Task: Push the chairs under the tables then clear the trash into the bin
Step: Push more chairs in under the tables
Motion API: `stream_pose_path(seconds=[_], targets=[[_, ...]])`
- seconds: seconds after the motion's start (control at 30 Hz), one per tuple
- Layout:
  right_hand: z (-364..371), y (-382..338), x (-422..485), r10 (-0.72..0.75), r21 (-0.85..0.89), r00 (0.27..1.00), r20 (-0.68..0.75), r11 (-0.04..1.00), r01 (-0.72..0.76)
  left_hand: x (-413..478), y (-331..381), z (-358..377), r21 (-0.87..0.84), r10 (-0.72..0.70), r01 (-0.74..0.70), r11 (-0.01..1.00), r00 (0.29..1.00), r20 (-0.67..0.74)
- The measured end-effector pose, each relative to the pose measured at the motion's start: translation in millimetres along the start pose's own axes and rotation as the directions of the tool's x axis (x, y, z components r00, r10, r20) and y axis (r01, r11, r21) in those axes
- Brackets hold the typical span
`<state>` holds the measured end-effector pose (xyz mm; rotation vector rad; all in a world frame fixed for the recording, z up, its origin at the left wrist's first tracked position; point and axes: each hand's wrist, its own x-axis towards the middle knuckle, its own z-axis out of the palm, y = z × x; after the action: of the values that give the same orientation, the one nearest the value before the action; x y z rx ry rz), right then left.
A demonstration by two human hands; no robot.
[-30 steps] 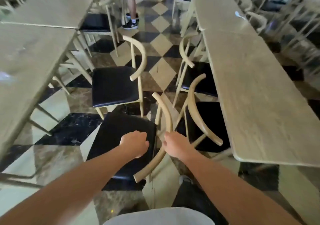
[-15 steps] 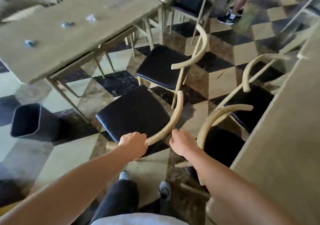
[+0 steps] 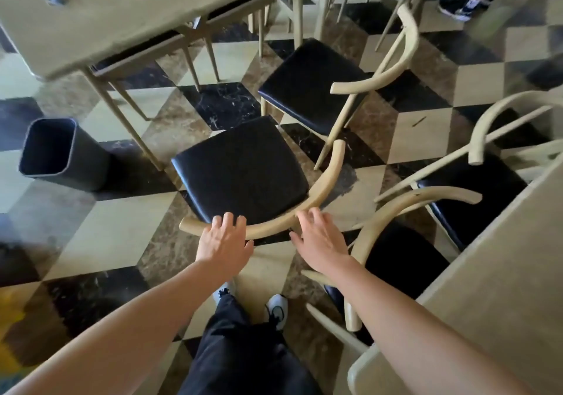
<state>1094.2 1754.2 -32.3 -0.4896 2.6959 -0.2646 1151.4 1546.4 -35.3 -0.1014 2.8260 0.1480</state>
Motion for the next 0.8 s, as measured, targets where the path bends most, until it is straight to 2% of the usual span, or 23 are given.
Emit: stream_pose_path(seconds=[0.07, 0.17, 0.27, 0.43, 0.67, 0.8], targets=[[2.0, 1.1, 5.2, -0.011, -0.037, 1.0, 0.01, 0.999, 0.012, 4.1, -3.3, 10.4, 0.054, 0.022, -0.019, 0.998, 0.999, -0.04], [7.6, 1.1, 16.1, -0.086, -0.132, 0.996, 0.012, 0.987, 0.087, 13.1, -3.7, 23.1, 0.041, 0.046, -0.044, 0.998, 0.997, -0.055], [16.9, 3.0, 27.9, -0.182, -0.265, 0.983, 0.029, 0.947, 0.183, 22.8, -1.8, 36.5, 0.02, 0.084, -0.083, 0.996, 0.994, -0.075], [26.9, 14.1, 46.2, -0.27, -0.401, 0.963, 0.02, 0.88, 0.255, 36.1, -3.3, 60.3, 0.016, 0.133, -0.132, 0.991, 0.982, -0.134], [24.1, 37.5, 80.6, -0.37, -0.375, 0.917, 0.151, 0.836, 0.4, 46.0, -2.9, 83.2, 0.023, 0.118, -0.116, 0.993, 0.979, -0.167], [24.0, 44.5, 90.5, -0.396, -0.332, 0.896, 0.202, 0.833, 0.443, 53.1, -10.7, 86.8, 0.049, 0.207, -0.202, 0.978, 0.96, -0.187]])
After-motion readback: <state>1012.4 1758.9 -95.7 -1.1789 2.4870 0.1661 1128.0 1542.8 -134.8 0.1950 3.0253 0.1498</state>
